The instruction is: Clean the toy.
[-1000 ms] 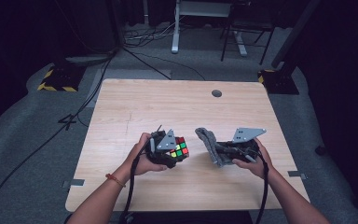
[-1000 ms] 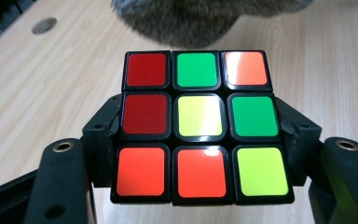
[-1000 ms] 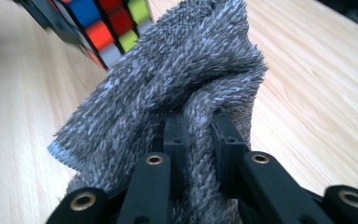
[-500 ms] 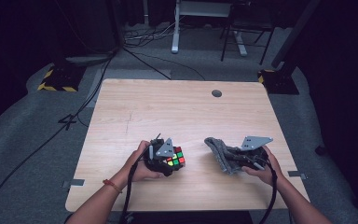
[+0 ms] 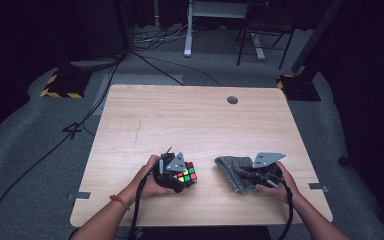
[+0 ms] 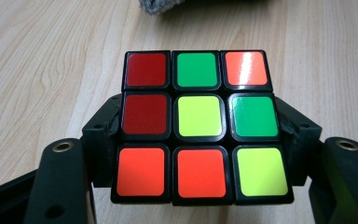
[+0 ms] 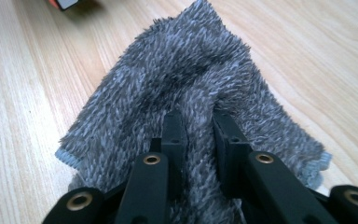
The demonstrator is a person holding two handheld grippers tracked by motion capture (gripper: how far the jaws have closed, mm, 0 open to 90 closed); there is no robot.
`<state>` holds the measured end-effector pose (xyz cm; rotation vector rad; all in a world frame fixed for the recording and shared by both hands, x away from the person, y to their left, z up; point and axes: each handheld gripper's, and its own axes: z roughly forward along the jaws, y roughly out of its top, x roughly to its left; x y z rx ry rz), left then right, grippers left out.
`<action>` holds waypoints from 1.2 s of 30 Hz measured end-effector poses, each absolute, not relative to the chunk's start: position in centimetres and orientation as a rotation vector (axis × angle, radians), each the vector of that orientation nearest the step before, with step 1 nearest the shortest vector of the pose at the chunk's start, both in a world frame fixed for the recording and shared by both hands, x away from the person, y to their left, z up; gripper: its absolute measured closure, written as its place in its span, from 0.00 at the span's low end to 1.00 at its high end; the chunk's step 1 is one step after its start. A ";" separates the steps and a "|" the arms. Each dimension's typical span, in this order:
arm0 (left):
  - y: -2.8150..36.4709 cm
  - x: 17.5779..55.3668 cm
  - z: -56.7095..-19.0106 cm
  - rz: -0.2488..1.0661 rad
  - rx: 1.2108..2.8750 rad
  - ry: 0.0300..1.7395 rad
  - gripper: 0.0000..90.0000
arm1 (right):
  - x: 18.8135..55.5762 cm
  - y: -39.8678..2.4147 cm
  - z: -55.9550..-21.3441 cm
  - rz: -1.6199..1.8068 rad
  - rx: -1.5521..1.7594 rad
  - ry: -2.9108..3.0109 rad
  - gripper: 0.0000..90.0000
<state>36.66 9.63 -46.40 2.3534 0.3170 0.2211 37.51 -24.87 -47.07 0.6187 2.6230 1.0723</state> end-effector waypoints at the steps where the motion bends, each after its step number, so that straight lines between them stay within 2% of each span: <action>1: 9.6 36.6 -46.5 0.208 2.353 0.320 0.37 | 37.5 -24.8 -47.2 1.069 0.616 2.627 0.85; 30: 9.1 36.5 -48.1 0.122 2.362 0.291 0.37 | 37.2 -23.8 -48.2 1.043 0.590 2.649 0.84; 36: 9.3 36.5 -48.2 0.115 2.356 0.330 0.35 | 37.1 -23.6 -48.4 1.024 0.592 2.646 0.77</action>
